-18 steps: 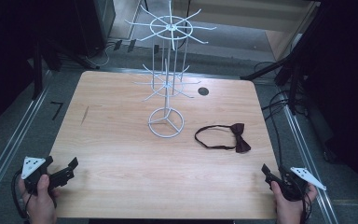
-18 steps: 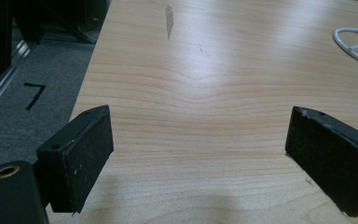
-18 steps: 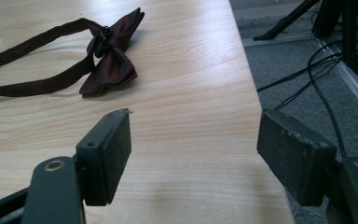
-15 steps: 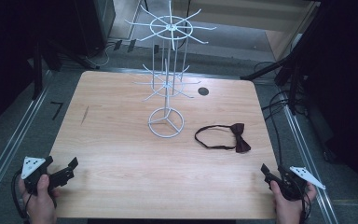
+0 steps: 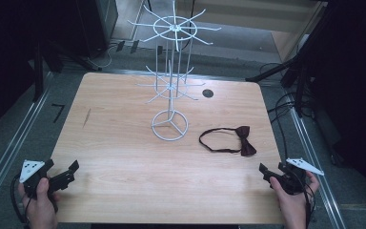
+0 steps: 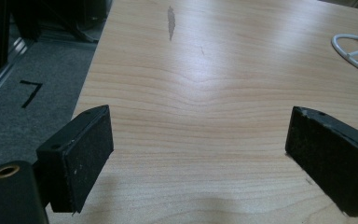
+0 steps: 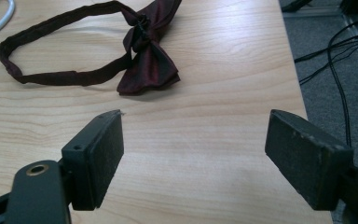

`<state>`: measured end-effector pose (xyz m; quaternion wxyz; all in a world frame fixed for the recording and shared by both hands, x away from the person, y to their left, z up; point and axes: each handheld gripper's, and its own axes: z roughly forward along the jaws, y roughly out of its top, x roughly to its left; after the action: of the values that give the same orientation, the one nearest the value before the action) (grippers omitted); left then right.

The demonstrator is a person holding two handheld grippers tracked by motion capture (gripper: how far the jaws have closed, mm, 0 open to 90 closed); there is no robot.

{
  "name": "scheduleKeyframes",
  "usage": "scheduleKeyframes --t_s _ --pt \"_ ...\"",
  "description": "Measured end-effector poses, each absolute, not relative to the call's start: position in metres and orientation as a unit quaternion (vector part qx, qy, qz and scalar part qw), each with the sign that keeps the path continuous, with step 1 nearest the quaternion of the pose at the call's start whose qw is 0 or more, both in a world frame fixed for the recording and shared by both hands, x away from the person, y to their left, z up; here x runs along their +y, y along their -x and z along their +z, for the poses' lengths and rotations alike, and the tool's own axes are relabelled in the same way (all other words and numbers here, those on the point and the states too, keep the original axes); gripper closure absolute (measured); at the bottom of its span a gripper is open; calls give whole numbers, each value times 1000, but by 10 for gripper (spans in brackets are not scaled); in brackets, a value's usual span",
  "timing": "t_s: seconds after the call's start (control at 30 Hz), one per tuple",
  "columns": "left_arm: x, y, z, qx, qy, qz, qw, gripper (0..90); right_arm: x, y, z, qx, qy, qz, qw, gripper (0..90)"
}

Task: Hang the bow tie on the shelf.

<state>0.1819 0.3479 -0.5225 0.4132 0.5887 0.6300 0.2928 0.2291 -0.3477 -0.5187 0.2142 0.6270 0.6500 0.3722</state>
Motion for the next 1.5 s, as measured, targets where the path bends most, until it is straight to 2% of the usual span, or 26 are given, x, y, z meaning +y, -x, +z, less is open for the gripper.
scheduleKeyframes --t_s 0.23,0.37,0.4,0.47,0.5,0.73,1.07,1.5 --pt "349 -182 -523 632 -588 291 413 82 -338 -250 -499 682 -614 340 202 178" --pt "349 -182 -523 631 -589 290 414 82 -330 -267 -484 688 -624 309 204 87" --pt "349 -182 -523 631 -589 290 414 83 -330 -267 -484 688 -624 309 204 87" --pt "349 -182 -523 631 -588 289 414 82 -327 -276 -479 694 -629 300 180 53" --pt "349 -182 -523 631 -588 290 414 83 -324 -286 -475 700 -633 296 148 26" --pt "349 -183 -523 632 -588 289 414 82 -309 -315 -464 732 -619 259 118 0" --pt "349 -183 -523 629 -591 288 415 83 -278 -343 -476 772 -603 187 72 0" --pt "349 -183 -523 628 -592 286 416 83 -250 -362 -500 800 -583 127 66 0"
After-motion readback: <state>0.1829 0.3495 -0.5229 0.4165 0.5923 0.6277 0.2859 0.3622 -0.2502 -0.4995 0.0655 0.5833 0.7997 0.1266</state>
